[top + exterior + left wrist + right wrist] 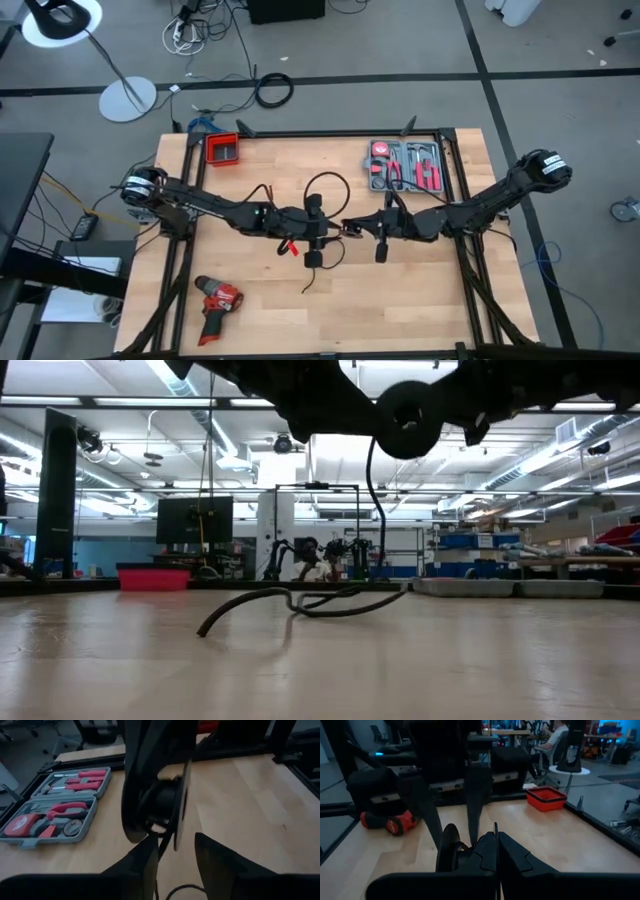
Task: Coil cords
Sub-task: Coil the black wire onto the black spool
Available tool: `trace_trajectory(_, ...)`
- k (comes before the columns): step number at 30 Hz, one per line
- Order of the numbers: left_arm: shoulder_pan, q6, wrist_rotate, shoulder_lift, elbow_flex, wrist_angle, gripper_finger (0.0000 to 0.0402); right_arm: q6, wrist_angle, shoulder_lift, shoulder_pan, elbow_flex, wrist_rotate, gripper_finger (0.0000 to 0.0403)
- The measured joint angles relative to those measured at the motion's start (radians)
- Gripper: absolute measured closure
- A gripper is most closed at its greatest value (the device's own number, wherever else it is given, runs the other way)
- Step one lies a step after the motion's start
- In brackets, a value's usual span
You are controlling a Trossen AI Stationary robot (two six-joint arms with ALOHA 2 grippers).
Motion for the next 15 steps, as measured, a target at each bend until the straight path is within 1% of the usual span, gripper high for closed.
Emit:
trace_trajectory(6,0.0,0.004,-0.029,0.001,0.03,-0.019,0.0271,-0.019,-0.015,0.0,-0.011,0.02,0.0,0.0403)
trace_trajectory(9,0.0,0.004,-0.045,0.002,0.044,-0.026,0.0283,-0.008,-0.014,-0.001,-0.02,0.02,-0.014,0.0403)
trace_trajectory(12,0.0,0.006,-0.045,0.002,0.051,-0.027,0.0319,-0.002,-0.009,-0.001,-0.02,0.02,-0.017,0.0403)
trace_trajectory(15,-0.001,0.006,-0.048,0.002,0.051,-0.026,0.0375,-0.003,-0.003,-0.001,-0.02,0.02,-0.019,0.0403)
